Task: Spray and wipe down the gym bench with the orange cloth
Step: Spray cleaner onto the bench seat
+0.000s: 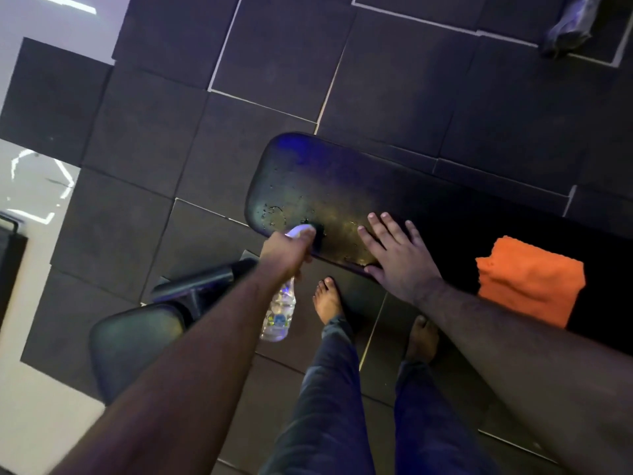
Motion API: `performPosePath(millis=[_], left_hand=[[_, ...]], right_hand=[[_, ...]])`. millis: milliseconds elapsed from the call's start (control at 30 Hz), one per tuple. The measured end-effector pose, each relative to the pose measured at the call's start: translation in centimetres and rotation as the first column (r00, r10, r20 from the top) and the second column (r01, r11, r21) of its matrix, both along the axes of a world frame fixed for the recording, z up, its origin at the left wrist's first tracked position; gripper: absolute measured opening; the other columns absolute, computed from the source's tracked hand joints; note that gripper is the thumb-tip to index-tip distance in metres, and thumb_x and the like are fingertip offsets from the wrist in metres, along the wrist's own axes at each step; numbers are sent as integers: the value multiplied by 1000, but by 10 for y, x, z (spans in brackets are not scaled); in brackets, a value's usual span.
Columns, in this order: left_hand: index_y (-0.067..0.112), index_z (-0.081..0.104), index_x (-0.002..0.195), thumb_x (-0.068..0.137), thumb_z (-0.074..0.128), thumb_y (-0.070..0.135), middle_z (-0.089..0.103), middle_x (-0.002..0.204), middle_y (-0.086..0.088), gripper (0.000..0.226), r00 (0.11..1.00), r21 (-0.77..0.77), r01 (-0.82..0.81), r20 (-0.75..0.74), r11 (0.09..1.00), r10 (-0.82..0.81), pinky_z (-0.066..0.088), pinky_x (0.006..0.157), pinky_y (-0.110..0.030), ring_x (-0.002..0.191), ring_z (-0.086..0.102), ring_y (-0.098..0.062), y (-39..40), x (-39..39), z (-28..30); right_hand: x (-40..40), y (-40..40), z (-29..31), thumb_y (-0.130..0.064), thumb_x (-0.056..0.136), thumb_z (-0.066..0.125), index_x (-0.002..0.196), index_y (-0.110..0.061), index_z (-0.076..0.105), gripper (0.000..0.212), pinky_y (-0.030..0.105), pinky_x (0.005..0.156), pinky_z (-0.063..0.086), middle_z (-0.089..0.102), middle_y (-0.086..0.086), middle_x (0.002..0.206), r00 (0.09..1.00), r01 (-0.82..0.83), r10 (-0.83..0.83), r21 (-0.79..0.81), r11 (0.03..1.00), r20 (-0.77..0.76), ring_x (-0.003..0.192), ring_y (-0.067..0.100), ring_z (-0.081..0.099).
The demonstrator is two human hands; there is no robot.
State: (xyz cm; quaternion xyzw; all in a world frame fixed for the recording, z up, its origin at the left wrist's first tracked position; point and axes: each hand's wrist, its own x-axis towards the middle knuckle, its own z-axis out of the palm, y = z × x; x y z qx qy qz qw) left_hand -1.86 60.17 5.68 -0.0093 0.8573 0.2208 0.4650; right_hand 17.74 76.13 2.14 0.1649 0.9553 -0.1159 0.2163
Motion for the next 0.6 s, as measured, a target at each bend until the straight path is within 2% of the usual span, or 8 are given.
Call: performPosePath(millis=[67,133,233,300,433,500,600], left_hand=[[8,80,97,103,69,50,82,85,-15,43,995,115,-97,36,989,93,50,56,-33,43,59,-26,32,-6,-3],[12,78,93,103,69,48,79,79,-13,38,994,185,-109,11,977,109,46,43,-28,41,60,-24,71,-13,-3],[13,78,86,100,71,51,75,63,-2,41,994,167,-48,-93,985,64,47,37,-25,49,69,-21,114,-14,1],[11,80,88,98,70,54,76,62,0,45,994,125,27,-109,992,-14,49,39,-26,44,68,-21,123,-6,3],[8,79,91,101,65,53,78,70,-11,48,962,28,273,18,962,-274,48,44,-22,40,65,-23,85,42,11],[8,80,95,102,66,47,78,75,-14,42,948,6,302,106,953,-301,53,47,-27,45,67,-24,58,72,15],[9,81,102,104,64,44,79,81,-19,39,944,15,282,174,959,-280,51,48,-27,52,67,-28,51,95,15]], right_hand=[[18,6,2,-57,97,62,168,-28,20,88,62,128,20,13,5,178,1000,18,-18,11,1000,5,164,30,12],[34,13,5,-58,98,59,169,-30,18,86,63,127,20,13,6,178,997,71,-71,22,997,23,164,31,13],[59,22,8,-59,99,57,169,-32,14,87,67,124,22,11,4,179,979,195,-197,30,980,45,164,29,13],[76,27,9,-60,100,54,169,-32,9,87,68,123,23,7,3,179,966,250,-251,20,968,64,165,26,11],[105,36,10,-58,102,51,170,-31,3,87,63,127,19,2,2,180,982,173,-172,-3,985,81,165,24,5],[114,41,10,-57,101,54,170,-30,5,88,63,128,16,1,2,180,989,133,-131,-18,991,73,165,23,4],[126,50,11,-56,98,60,170,-28,14,90,62,128,14,8,3,179,996,86,-86,-12,996,35,165,24,8]])
